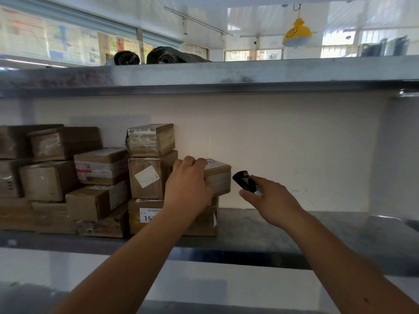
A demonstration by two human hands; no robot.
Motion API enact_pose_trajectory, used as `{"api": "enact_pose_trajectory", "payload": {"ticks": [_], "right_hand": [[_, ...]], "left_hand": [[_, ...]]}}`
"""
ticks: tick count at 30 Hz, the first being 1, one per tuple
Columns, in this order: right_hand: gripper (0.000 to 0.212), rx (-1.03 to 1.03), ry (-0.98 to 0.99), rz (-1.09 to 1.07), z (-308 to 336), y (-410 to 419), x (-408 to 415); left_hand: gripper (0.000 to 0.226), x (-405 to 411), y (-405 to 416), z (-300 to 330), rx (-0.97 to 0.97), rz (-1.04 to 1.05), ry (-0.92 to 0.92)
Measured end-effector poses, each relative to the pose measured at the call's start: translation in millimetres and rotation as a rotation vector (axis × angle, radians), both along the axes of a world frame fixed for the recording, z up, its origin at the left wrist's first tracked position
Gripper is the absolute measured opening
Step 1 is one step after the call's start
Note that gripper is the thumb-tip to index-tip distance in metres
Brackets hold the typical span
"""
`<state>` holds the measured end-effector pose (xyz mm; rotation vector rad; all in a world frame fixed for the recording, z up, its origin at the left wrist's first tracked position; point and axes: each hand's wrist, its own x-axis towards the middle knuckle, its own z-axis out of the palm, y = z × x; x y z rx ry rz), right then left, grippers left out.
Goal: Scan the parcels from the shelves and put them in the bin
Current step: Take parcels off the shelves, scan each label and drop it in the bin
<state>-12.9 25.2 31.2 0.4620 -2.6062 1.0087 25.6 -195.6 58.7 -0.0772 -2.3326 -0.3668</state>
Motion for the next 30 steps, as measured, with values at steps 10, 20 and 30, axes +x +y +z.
{"api": "enact_pose_trajectory", "payload": {"ticks": [10,20,30], "right_hand": [[0.056,0.037,-0.021,0.042,-6,-13,-3],[0.061,0.044,-0.029,0.045,-4,-13,-10],[0.056,0.029,-0.013,0.051,1,-14,-12]], "left_hand": [[0.035,-12,-6,-4,0.249,-0.036,-0.066],[0.019,-17,-15,-5,0.528,-0.193,0.031],[0.025,-23,-18,23,0.758,-0.221,-0.039]]}}
